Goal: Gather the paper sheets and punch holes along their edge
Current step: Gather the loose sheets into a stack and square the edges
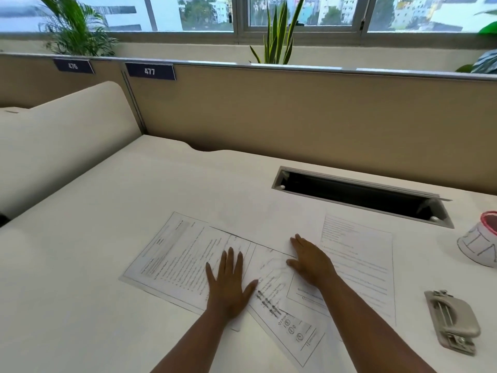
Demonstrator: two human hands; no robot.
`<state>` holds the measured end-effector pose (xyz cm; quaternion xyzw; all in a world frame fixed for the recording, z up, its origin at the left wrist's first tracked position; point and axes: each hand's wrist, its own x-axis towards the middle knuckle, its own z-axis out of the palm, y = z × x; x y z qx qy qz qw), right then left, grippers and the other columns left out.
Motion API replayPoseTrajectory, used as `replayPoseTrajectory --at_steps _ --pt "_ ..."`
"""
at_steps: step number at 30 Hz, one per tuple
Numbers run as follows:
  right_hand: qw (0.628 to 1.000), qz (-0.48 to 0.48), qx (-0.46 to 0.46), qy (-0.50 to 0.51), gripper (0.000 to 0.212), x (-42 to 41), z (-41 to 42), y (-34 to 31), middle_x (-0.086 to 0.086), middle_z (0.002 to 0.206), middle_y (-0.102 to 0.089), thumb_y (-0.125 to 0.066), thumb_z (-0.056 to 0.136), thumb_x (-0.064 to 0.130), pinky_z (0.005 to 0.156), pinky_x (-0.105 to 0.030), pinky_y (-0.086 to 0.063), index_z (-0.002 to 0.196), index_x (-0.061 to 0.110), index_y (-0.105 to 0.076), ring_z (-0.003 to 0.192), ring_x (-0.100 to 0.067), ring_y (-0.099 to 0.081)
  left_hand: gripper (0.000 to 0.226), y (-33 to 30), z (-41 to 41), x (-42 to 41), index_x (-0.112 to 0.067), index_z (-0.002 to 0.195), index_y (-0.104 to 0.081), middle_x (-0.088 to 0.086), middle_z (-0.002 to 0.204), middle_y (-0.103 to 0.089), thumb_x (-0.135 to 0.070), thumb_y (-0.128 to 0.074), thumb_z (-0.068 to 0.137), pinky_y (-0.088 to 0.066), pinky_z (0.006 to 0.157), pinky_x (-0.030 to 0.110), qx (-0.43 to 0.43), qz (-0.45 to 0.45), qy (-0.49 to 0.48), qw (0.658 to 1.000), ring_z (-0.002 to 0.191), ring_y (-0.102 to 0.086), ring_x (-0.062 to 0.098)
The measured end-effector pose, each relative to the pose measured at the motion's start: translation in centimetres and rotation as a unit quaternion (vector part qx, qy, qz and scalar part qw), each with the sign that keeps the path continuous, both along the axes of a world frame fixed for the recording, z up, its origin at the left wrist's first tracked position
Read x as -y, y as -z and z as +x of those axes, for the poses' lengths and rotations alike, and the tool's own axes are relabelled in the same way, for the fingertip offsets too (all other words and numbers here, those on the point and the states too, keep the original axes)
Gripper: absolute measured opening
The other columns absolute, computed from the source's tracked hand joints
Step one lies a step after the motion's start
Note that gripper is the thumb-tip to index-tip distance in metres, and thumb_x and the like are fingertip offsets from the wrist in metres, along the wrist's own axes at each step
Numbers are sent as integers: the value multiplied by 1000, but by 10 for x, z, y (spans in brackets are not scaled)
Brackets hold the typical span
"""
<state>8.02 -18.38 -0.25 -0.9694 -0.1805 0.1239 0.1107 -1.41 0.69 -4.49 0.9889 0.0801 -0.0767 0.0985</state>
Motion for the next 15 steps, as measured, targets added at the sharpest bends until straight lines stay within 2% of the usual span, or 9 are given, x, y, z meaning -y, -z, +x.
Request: replayPoseTrajectory --at_steps 4,8,12,15 --pt "999 -7 32 16 52 -3 -2 6 -1 155 -25 -37 97 34 111 -31 -27 144 15 -25 140 -17 -28 76 5 -1 -2 -23 142 22 4 150 32 -66 -4 85 19 112 52 17 5 2 1000 145 22 24" --pt "998 -15 64 10 46 -3 -3 10 0 151 -34 -36 97 32 104 -31 -36 140 16 -32 134 -18 -38 72 8 -2 -2 -25 138 26 2 148 33 -62 -13 89 19 112 51 31 4 0 1000 142 25 23" --pt "994 -51 95 -10 42 -5 -1 12 -5 143 -43 -34 98 26 94 -33 -44 137 13 -35 123 -22 -49 77 8 -3 0 -25 138 26 1 146 35 -66 5 77 21 111 50 40 17 3 999 139 28 23" --pt "980 -80 179 -34 31 -12 -3 11 -14 119 -61 -42 92 7 72 -36 -54 121 4 -52 100 -29 -63 74 10 -2 -1 -24 144 19 0 149 31 -62 -14 89 21 112 50 46 7 1 999 140 27 21"
